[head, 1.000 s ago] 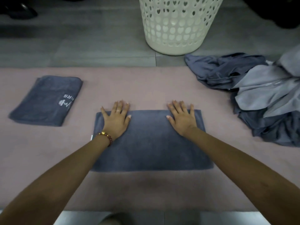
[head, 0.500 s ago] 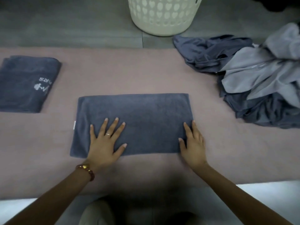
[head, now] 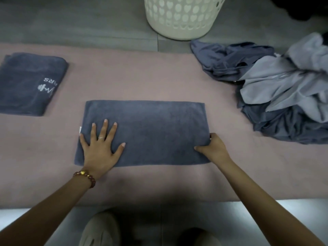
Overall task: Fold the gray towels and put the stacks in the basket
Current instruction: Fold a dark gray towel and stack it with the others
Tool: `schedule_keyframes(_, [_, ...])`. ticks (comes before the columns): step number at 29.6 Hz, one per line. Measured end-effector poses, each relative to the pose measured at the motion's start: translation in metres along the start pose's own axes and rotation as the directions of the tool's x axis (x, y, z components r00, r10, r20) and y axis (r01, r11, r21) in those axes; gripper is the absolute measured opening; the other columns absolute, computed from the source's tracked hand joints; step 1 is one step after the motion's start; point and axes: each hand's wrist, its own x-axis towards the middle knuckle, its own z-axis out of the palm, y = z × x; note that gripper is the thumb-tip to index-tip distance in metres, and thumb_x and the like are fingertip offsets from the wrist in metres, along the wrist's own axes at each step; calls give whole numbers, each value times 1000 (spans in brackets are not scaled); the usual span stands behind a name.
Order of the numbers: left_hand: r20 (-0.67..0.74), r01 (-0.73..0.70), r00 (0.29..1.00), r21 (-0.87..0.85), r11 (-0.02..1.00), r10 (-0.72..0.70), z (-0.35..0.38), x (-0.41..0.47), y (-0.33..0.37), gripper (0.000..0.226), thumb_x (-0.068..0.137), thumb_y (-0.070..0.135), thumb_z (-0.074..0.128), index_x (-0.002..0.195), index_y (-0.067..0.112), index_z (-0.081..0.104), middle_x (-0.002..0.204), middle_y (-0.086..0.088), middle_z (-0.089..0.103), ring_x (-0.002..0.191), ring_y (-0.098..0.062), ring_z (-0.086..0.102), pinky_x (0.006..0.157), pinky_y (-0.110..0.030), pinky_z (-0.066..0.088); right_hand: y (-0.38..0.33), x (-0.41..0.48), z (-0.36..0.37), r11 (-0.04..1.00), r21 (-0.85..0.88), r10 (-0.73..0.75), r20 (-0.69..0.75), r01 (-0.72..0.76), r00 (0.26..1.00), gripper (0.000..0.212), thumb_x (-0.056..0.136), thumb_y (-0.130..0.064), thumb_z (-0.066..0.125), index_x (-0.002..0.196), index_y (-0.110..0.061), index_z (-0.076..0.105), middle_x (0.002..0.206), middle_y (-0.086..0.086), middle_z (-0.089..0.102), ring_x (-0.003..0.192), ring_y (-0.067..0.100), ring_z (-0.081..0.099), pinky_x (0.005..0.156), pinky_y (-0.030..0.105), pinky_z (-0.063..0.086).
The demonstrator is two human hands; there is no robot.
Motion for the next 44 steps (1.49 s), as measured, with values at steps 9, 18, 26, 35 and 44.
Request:
schedule_keyframes(9, [-18, -133, 991, -58, 989, 132, 1, -24, -43, 73, 89, 65, 12, 149, 25, 24, 156, -3, 19, 143, -21, 17, 111, -52, 19, -27, -29, 9, 892, 444, -48, -91, 84, 995, 54, 82, -2, 64, 131, -7, 42, 120, 10, 59, 94, 16, 56, 66, 17, 46])
schedule_keyframes(18, [-160, -51, 963, -900, 433, -219, -50, 1, -37, 32, 97, 33, 34, 100, 22, 64, 100, 24, 69, 103, 1, 60, 100, -18, 40, -164, -85, 68, 812, 279, -551, 71, 514, 832, 64, 89, -16, 59, 144, -19, 26, 120, -16, 49, 105, 5, 52, 85, 14, 40])
schedule_keyframes(26, [307, 341, 938, -902, 266, -163, -56, 28, -43, 34, 87, 44, 59, 113, 25, 49, 94, 12, 57, 91, -7, 54, 65, -9, 41, -141, -67, 151, 527, -142, -765, 351, 838, 541, 79, 89, -43, 52, 150, -12, 12, 144, 10, 33, 135, 25, 30, 117, 35, 14])
schedule_keyframes(35, [-326, -197, 942, -730, 655, -80, -41, 6, -48, 33, 87, 11, 54, 118, 21, 55, 116, 18, 56, 109, 7, 51, 97, -11, 36, -77, -16, 131, 468, -457, -652, 400, 756, 645, 89, 69, -80, -15, 142, -29, -23, 156, -2, -22, 143, 21, -21, 113, 38, -13])
schedule_keyframes(44, [-67, 159, 964, -629, 761, -258, -30, 4, -70, 40, 88, 21, 61, 125, 16, 45, 90, -1, 59, 77, -21, 56, 68, -28, 40, -72, -16, 150, 372, -483, -671, 451, 793, 589, 70, 87, -70, 13, 148, -37, 14, 158, 4, -6, 143, 29, -7, 111, 52, 13])
